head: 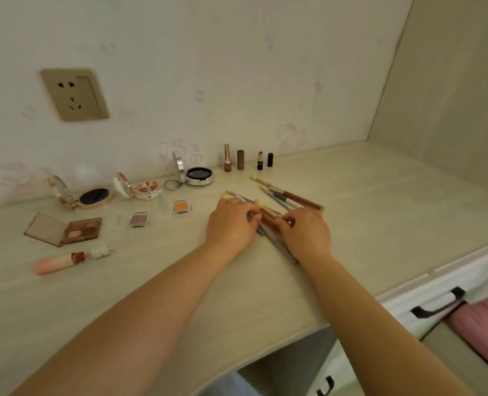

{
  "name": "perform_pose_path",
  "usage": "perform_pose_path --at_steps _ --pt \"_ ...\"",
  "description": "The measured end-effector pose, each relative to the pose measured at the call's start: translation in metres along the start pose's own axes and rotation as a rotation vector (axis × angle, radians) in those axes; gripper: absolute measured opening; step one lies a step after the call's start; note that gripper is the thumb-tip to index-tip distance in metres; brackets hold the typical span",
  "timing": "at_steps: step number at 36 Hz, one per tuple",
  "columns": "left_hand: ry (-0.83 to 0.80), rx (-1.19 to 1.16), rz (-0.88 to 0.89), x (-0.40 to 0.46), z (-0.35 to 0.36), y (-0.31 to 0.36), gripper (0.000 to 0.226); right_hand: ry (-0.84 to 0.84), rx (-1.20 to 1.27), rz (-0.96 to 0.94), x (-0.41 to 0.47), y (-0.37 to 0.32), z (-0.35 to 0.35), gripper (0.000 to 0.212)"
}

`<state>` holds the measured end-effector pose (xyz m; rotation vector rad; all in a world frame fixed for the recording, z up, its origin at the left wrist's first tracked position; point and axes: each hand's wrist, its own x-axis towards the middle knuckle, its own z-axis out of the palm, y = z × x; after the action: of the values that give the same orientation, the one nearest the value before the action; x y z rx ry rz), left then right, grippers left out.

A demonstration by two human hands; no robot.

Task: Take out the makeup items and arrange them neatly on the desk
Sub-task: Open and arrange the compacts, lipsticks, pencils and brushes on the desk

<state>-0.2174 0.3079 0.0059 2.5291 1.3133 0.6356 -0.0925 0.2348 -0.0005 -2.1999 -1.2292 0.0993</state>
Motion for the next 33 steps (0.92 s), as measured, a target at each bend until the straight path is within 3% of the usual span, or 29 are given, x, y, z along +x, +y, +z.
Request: perform_pose_path --at_steps 13,19,24,33 --pt "0.017 0.024 -0.163 0.007 0.006 0.013 0.024 -0.105 -0.033 0.043 -0.002 -0.012 -0.001 0.037" --pt "0.017 -0.075 -0.249 0.007 0.003 0.014 0.026 -0.114 0.045 0.128 -0.002 -0.018 -0.002 0.028" --pt "-0.037 -0.030 -0.293 0.005 0.001 0.017 0.024 -0.126 -0.147 0.149 0.003 -0.027 0.004 0.037" --pt "-0.130 0.080 -0.394 0.019 -0.002 0.021 0.052 -0.182 -0.039 0.216 0.005 -0.032 0.008 0.038"
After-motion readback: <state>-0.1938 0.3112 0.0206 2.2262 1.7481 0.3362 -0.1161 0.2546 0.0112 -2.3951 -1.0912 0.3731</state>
